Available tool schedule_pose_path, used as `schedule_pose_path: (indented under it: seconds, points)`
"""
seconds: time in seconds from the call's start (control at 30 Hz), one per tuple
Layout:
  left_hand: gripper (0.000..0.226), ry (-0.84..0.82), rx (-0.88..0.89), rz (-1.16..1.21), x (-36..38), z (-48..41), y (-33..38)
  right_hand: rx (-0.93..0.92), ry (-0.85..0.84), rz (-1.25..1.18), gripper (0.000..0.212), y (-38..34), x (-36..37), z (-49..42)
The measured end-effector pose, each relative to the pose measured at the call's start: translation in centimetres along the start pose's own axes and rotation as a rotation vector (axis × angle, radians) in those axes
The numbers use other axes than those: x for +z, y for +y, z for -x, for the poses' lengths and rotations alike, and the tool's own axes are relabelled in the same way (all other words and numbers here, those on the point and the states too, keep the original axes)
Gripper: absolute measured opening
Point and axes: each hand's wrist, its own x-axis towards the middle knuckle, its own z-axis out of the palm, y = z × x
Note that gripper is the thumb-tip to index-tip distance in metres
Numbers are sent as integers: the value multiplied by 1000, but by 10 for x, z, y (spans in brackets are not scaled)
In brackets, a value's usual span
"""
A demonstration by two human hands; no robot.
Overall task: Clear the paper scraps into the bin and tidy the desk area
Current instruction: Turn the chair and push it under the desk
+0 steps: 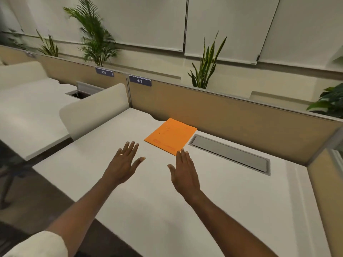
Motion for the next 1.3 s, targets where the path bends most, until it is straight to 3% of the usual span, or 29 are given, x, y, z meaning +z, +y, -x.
schedule_pose_path:
  seconds: [0.2,0.5,0.73,0.97,1.3]
  points:
    - [80,-35,-55,26,-15,70,12,-5,-19,25,65,-37,-13,51]
    - [72,-30,-95,40,-38,139,-9,-25,-33,52,63,-94,-12,91]
    - [73,-19,-124,18,-75,208,-74,-27,-23,119,63,-161,4,131]
    - [74,-60,-135,-21,-125,319,-172,-5,-34,56,62,-274,46,206]
    - [78,16,-323,-35,-178,455,-265,-225,-100,29,64,-409,86,288]
